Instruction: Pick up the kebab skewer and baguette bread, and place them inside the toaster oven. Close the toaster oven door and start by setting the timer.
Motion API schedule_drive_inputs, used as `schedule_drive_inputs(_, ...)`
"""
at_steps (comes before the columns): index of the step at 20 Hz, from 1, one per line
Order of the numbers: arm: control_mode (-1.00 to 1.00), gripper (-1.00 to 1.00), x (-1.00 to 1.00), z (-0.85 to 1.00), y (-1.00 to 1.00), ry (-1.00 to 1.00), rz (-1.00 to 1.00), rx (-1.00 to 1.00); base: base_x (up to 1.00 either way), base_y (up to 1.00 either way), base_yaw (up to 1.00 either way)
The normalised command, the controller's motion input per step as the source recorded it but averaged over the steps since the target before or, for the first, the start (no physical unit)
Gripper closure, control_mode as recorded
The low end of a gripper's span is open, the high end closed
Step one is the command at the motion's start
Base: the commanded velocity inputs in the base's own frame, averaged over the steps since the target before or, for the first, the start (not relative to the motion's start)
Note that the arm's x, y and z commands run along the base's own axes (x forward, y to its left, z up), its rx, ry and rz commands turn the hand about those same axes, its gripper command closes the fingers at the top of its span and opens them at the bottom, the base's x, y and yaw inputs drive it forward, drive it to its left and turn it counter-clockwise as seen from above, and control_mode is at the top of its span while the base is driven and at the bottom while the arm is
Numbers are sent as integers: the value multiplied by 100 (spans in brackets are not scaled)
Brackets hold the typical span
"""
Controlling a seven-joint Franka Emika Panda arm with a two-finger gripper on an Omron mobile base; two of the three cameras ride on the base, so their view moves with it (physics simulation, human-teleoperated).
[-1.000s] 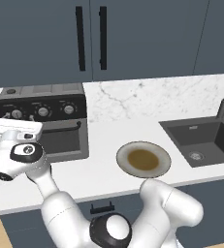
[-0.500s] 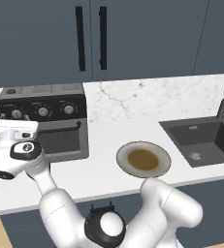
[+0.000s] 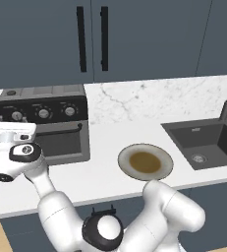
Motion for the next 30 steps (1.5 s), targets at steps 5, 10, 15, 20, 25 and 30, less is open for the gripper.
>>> schedule_drive_inputs(5, -100, -100, 1, 0, 0, 0, 0, 0, 0, 0, 0)
schedule_drive_inputs(10, -100, -100, 0, 0, -8, 0, 0, 0, 0, 0, 0)
schedule_drive_inputs(15, -100, -100, 0, 0, -14, 0, 0, 0, 0, 0, 0)
schedule_drive_inputs(20, -100, -100, 6, 0, -6, 0, 0, 0, 0, 0, 0)
schedule_drive_inputs(25, -100, -100, 10, 0, 0, 0, 0, 0, 0, 0, 0)
schedule_drive_inputs(30, -100, -100, 2, 0, 0, 0, 0, 0, 0, 0, 0)
